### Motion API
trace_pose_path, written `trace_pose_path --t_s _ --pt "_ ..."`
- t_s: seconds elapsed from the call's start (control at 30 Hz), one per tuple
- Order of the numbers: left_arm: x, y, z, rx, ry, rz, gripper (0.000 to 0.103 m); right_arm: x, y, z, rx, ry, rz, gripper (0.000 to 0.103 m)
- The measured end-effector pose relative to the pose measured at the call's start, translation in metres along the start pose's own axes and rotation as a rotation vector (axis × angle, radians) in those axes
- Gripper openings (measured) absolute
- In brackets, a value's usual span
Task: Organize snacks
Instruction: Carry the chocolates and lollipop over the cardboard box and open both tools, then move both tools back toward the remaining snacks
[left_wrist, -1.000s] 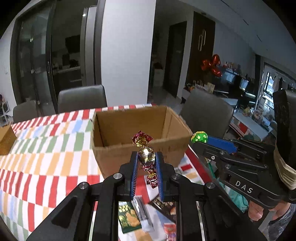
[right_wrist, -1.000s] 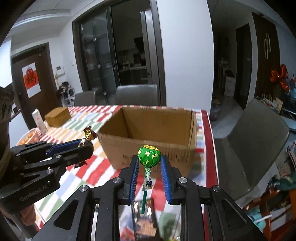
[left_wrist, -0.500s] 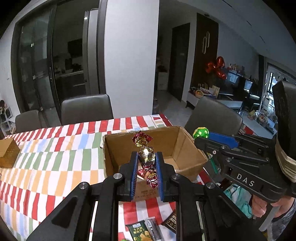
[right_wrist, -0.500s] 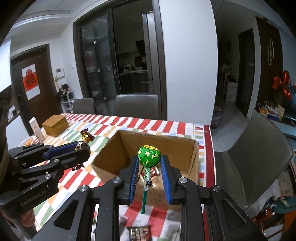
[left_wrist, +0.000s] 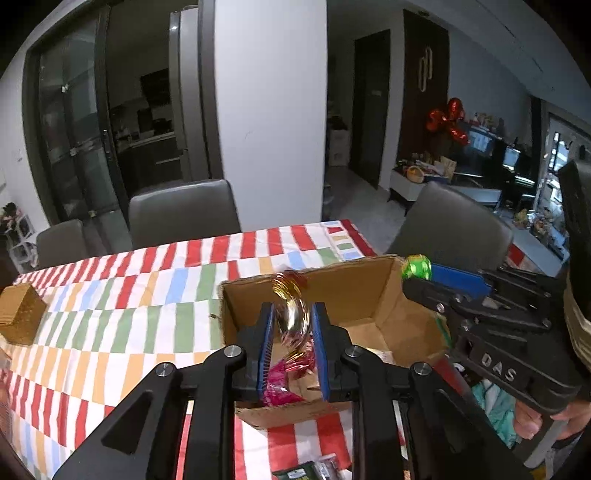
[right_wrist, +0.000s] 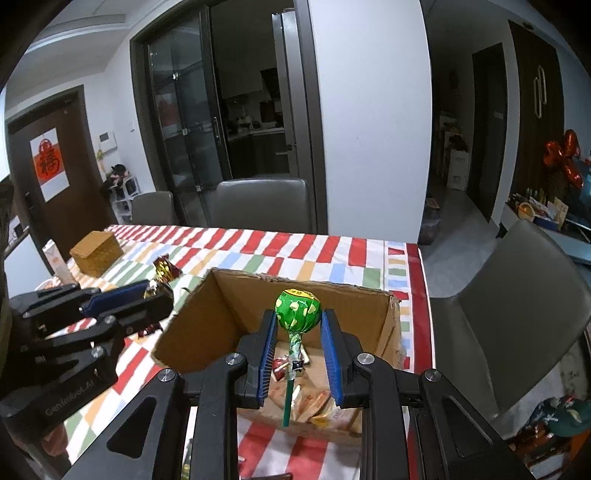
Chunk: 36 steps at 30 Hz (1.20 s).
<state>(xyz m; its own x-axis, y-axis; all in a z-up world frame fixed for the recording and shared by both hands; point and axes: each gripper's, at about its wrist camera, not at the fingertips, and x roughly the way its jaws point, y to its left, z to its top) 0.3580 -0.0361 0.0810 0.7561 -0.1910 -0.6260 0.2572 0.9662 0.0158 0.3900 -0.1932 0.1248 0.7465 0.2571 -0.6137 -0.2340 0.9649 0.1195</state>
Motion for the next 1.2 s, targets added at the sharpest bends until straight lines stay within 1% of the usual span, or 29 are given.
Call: trace_pose_path --t_s 0.03,0.07,0.1,0.33,0.63,0.77,1.0,1.2 --pt "-0.001 0.0 -0.001 -0.002 -0.001 0.007 0.041 0.001 0.0 -0.001 0.003 0.008 -0.002 0.038" --pt "-0.003 -0.001 -0.003 -0.005 -0.006 0.011 0.045 0.002 -0.001 -0.003 0.011 0.014 -0.008 0.046" --pt "-0.004 0.0 -0.004 -0.005 -0.007 0.016 0.047 0.0 -0.002 -0.005 0.016 0.011 -0.015 0.046" --pt "-0.019 -0.003 -0.021 0.006 -0.004 0.033 0.047 -0.021 0.006 -0.023 -0.02 -0.01 -0.01 0.046" --pt "-0.047 -0.014 -0.055 0.029 0.003 0.01 0.047 -0.049 0.017 -0.054 -0.044 -0.014 0.022 0.046" --pt "-0.055 -0.019 -0.07 0.035 0.015 0.004 0.047 -0.059 0.024 -0.07 -0.068 -0.011 0.02 0.05" --pt "-0.06 -0.026 -0.104 0.032 0.059 -0.023 0.047 -0.067 0.032 -0.101 -0.082 0.024 0.033 0.05" --pt "-0.056 -0.031 -0.131 0.027 0.109 -0.04 0.047 -0.066 0.035 -0.127 -0.085 0.069 0.038 0.05"
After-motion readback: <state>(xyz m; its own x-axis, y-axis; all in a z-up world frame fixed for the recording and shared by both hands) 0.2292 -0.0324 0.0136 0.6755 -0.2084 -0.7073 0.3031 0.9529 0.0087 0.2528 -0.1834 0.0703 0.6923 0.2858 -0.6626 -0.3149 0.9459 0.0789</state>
